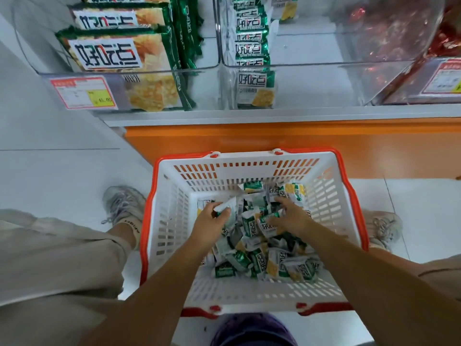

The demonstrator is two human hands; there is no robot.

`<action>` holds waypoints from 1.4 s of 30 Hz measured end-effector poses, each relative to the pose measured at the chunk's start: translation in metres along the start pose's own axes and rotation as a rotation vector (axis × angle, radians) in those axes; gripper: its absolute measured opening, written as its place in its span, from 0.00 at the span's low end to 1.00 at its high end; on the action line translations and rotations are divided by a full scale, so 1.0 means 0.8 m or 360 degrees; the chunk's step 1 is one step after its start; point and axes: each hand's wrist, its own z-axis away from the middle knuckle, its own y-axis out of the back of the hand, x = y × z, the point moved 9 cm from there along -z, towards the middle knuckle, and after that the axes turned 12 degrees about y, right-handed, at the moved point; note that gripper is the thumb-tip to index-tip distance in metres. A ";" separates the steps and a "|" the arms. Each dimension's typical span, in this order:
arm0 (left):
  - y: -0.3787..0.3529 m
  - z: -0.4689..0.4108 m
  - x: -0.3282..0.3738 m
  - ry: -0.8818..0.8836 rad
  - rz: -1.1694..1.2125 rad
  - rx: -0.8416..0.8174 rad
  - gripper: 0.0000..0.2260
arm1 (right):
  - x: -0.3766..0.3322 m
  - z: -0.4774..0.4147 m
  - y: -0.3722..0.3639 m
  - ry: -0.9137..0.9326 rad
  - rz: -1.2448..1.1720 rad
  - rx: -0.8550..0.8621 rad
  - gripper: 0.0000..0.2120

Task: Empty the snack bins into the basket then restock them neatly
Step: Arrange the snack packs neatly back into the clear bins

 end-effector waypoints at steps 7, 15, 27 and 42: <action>0.027 -0.022 -0.040 0.0129 0.0039 0.0050 0.17 | 0.012 -0.032 -0.045 -0.0206 -0.0052 -0.0234 0.42; 0.026 -0.025 -0.044 0.0155 0.0066 0.0026 0.13 | 0.007 -0.025 -0.033 -0.0096 0.0104 -0.0071 0.23; 0.001 0.056 0.062 -0.0015 0.0452 -0.0438 0.14 | -0.115 0.080 0.043 0.0353 -0.0217 -0.0083 0.17; 0.086 0.209 0.262 -0.0740 0.0439 -0.0277 0.23 | -0.309 0.183 0.161 0.0904 -0.0412 0.0276 0.10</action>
